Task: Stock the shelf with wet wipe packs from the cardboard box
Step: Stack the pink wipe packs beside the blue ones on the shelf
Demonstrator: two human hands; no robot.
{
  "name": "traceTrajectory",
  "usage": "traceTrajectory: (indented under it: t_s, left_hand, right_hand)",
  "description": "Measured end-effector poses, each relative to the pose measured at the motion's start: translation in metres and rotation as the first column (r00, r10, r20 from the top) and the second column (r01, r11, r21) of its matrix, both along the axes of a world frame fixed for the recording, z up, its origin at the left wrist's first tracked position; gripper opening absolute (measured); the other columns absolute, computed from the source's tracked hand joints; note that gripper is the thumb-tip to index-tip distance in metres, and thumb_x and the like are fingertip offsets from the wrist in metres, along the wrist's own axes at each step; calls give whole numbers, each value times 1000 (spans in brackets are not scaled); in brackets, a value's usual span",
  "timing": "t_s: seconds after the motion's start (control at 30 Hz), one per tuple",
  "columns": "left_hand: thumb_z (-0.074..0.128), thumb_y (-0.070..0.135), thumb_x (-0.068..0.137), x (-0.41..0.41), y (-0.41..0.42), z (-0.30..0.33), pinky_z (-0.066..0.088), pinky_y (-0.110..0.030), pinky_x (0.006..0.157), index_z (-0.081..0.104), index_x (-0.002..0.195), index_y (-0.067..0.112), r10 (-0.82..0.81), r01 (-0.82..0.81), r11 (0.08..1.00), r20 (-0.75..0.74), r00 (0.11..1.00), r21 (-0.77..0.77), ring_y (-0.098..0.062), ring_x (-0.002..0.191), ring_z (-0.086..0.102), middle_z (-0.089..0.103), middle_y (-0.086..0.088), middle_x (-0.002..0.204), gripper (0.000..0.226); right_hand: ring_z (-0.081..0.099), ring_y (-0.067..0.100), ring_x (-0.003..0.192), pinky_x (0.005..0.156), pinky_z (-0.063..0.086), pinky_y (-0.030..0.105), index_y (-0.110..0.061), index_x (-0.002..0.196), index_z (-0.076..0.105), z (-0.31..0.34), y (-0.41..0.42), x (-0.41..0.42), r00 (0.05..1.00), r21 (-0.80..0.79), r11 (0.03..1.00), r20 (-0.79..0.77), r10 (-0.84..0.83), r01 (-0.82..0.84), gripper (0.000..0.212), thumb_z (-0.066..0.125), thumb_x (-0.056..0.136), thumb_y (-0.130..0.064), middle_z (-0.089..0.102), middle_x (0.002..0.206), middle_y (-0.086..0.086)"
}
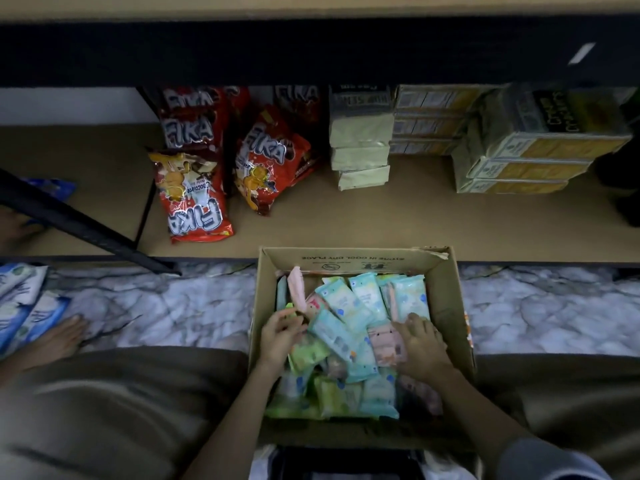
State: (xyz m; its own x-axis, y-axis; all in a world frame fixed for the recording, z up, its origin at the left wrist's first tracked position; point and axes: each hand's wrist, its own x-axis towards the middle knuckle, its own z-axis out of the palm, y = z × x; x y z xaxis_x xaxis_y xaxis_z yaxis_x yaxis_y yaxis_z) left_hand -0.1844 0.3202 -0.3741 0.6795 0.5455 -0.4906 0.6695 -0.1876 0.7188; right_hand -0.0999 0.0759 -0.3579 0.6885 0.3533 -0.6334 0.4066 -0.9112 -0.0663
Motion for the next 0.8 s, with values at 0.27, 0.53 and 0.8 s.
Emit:
traceTrajectory:
  t_s: [0.27, 0.53, 0.8]
  left_hand:
    - [64, 0, 80, -6, -4, 0, 41, -31, 89, 58, 118, 6, -94, 86, 980, 33, 995, 179, -33, 111, 53, 53, -17, 119, 39]
    - [69, 3, 79, 63, 14, -4, 26, -20, 106, 46, 135, 11, -182, 171, 972, 58, 982, 162, -29, 134, 32, 36, -19, 140, 61]
    - [68, -2, 74, 62, 28, -15, 41, -29, 98, 52, 125, 11, -217, 215, 962, -8, 976, 168, -28, 121, 51, 54, -15, 131, 55]
  right_hand:
    - [26, 26, 129, 104, 28, 34, -26, 140, 28, 1, 2, 6, 998, 68, 995, 13, -67, 66, 79, 67, 75, -48, 24, 139, 7]
    - [29, 26, 127, 100, 27, 30, -28, 141, 28, -3, -9, 16, 999, 72, 996, -22, -42, 43, 90, 71, 66, -55, 33, 135, 7]
    - [29, 21, 131, 98, 28, 30, -26, 139, 36, -4, -9, 21, 998, 146, 987, -28, -64, 67, 75, 66, 75, -48, 42, 138, -1]
